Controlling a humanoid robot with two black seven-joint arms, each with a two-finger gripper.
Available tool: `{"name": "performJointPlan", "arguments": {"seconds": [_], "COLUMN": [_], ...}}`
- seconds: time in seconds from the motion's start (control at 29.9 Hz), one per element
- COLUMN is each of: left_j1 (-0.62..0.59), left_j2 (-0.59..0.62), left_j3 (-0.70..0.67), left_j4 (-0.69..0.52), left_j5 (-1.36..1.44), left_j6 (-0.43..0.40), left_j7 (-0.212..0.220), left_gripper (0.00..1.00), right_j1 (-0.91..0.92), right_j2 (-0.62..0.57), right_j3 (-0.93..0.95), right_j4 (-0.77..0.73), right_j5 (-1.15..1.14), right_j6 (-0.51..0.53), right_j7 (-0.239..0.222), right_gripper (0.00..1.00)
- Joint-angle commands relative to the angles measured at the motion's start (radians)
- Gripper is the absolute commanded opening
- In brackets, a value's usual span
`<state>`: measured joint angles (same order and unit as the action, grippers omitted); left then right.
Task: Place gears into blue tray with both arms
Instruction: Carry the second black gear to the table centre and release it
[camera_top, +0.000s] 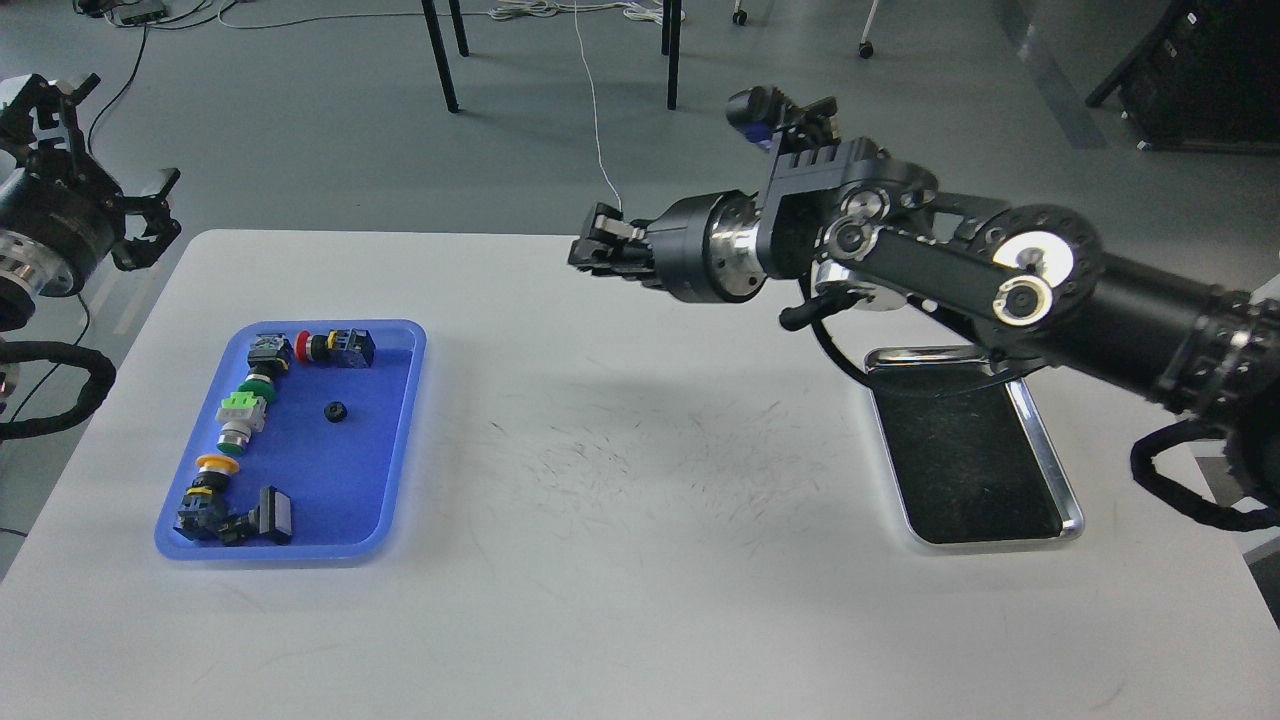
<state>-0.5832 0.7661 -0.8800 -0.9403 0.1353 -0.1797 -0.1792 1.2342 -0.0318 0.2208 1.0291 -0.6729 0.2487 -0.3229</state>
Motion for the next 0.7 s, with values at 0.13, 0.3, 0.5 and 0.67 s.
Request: {"name": "performJointPlan", "arguments": {"seconds": [0.13, 0.3, 0.5, 0.67], "left_j1": [-0.006, -0.006, -0.006, -0.006], "left_j2": [-0.001, -0.001, -0.001, 0.001], "left_j3": [-0.001, 0.001, -0.001, -0.001], "left_j4": [0.028, 0.029, 0.029, 0.029], "left_j5": [0.000, 0.000, 0.000, 0.001], "left_j6": [-0.001, 0.000, 0.000, 0.000], "left_j7": [0.000, 0.000, 0.000, 0.000], "left_gripper": [0.98, 0.98, 0.98, 0.98], "right_j1": [-0.223, -0.291, -0.337, -0.341], "right_j2": [0.032, 0.032, 0.032, 0.032], "right_j3": [0.008, 0.009, 0.000, 0.000], "right_j4": [-0.170, -0.169, -0.103, -0.093], "right_j5": [-0.001, 0.002, -0.002, -0.001], "right_j6": [-0.002, -0.002, -0.002, -0.002], "right_j7": [0.042, 0.054, 0.061, 0.061], "right_gripper": [0.02, 0.02, 0.03, 0.08]}}
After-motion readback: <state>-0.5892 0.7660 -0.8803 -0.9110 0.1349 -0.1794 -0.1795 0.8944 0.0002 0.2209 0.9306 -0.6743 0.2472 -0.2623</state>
